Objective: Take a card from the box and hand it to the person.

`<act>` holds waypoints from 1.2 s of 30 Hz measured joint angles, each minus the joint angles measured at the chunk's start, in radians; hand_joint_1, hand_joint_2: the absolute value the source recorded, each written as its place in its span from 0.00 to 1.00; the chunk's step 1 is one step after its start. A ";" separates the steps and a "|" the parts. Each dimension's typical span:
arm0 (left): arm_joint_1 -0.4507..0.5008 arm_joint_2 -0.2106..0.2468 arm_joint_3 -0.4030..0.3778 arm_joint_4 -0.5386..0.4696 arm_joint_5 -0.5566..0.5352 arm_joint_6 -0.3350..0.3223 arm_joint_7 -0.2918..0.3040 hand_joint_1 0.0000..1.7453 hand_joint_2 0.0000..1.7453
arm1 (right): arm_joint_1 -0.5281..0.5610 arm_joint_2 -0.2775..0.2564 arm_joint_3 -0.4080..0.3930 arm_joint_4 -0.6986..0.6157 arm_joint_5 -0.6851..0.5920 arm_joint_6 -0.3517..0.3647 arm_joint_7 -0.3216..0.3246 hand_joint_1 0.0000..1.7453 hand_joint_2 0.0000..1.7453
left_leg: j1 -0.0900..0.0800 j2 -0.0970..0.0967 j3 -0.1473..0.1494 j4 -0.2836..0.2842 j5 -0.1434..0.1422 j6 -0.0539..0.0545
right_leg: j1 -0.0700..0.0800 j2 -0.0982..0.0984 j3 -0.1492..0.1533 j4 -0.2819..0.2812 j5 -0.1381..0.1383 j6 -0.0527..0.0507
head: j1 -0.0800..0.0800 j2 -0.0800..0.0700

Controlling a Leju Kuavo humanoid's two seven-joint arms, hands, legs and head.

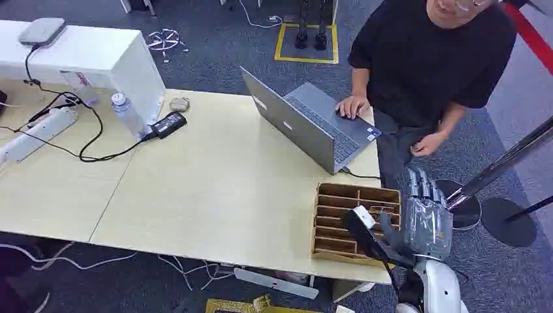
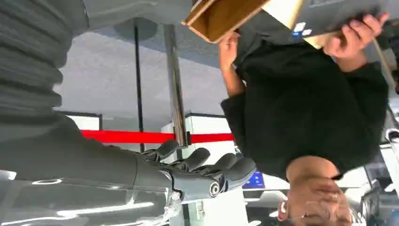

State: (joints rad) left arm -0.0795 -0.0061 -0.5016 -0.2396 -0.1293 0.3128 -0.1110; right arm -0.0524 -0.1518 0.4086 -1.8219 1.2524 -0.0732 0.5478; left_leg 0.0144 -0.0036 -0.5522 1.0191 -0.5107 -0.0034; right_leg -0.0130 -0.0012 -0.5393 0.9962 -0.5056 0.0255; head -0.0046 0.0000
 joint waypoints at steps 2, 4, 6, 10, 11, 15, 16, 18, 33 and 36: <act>0.000 0.000 0.000 0.000 0.000 0.000 0.000 0.00 0.00 | -0.001 -0.003 0.000 0.003 0.006 0.013 0.007 0.19 1.00 | 0.000 0.000 0.000 0.000 0.000 0.000 | 0.000 0.000 0.000 0.000 0.000 0.000 | 0.000 0.000; 0.000 0.002 -0.001 0.000 0.000 0.000 -0.001 0.00 0.00 | -0.002 -0.005 0.001 0.009 0.010 0.020 0.009 0.19 1.00 | 0.000 0.000 0.000 0.000 0.000 0.000 | 0.000 0.000 0.000 0.000 0.000 0.000 | 0.000 0.000; 0.000 0.002 -0.004 0.000 0.000 0.000 -0.001 0.00 0.00 | -0.005 -0.011 0.005 0.015 0.010 0.020 0.010 0.20 1.00 | 0.000 0.000 0.000 0.000 0.000 0.000 | 0.000 0.000 0.000 0.000 0.000 0.000 | 0.000 0.000; 0.000 0.004 -0.007 0.000 0.000 0.000 -0.002 0.00 0.00 | -0.008 -0.013 0.010 0.023 0.011 0.026 0.016 0.23 1.00 | 0.000 0.000 0.000 0.000 0.000 0.000 | 0.000 0.000 0.000 0.000 0.000 0.000 | 0.000 0.000; 0.000 0.004 -0.008 0.000 0.000 0.000 -0.002 0.00 0.00 | -0.009 -0.016 0.011 0.026 0.012 0.032 0.017 0.24 1.00 | 0.000 0.000 0.000 0.000 0.000 0.000 | 0.000 0.000 0.000 0.000 0.000 0.000 | 0.000 0.000; 0.000 0.004 -0.008 0.000 0.000 0.000 0.000 0.00 0.00 | -0.011 -0.019 0.014 0.034 0.013 0.045 0.024 0.26 1.00 | 0.000 0.000 0.000 0.000 0.000 0.000 | 0.000 0.000 0.000 0.000 0.000 0.000 | 0.000 0.000; 0.000 0.004 -0.008 0.000 0.000 0.000 0.001 0.00 0.00 | -0.012 -0.019 0.014 0.037 0.013 0.050 0.026 0.26 1.00 | 0.000 0.000 0.000 0.000 0.000 0.000 | 0.000 0.000 0.000 0.000 0.000 0.000 | 0.000 0.000; 0.000 0.004 -0.008 0.000 0.000 0.000 0.003 0.00 0.00 | -0.014 -0.020 0.014 0.043 0.013 0.059 0.027 0.31 1.00 | 0.000 0.000 0.000 0.000 0.000 0.000 | 0.000 0.000 0.000 0.000 0.000 0.000 | 0.000 0.000; 0.000 0.005 -0.015 0.000 0.000 -0.001 0.003 0.00 0.00 | -0.029 -0.024 0.031 0.090 0.007 0.098 0.033 0.47 1.00 | 0.000 0.000 0.000 0.000 0.000 0.000 | 0.000 0.000 0.000 0.000 0.000 0.000 | 0.000 0.000; 0.000 0.005 -0.015 0.000 -0.001 0.000 0.005 0.00 0.00 | -0.034 -0.024 0.042 0.103 0.006 0.103 0.033 0.45 1.00 | 0.000 0.000 0.000 0.000 0.000 0.000 | 0.000 0.000 0.000 0.000 0.000 0.000 | 0.000 0.000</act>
State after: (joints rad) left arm -0.0797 -0.0015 -0.5169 -0.2396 -0.1301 0.3128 -0.1060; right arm -0.0869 -0.1759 0.4509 -1.7193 1.2589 0.0294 0.5806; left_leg 0.0144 -0.0036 -0.5524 1.0190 -0.5107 -0.0034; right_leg -0.0130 -0.0013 -0.5393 0.9962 -0.5057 0.0255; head -0.0046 0.0000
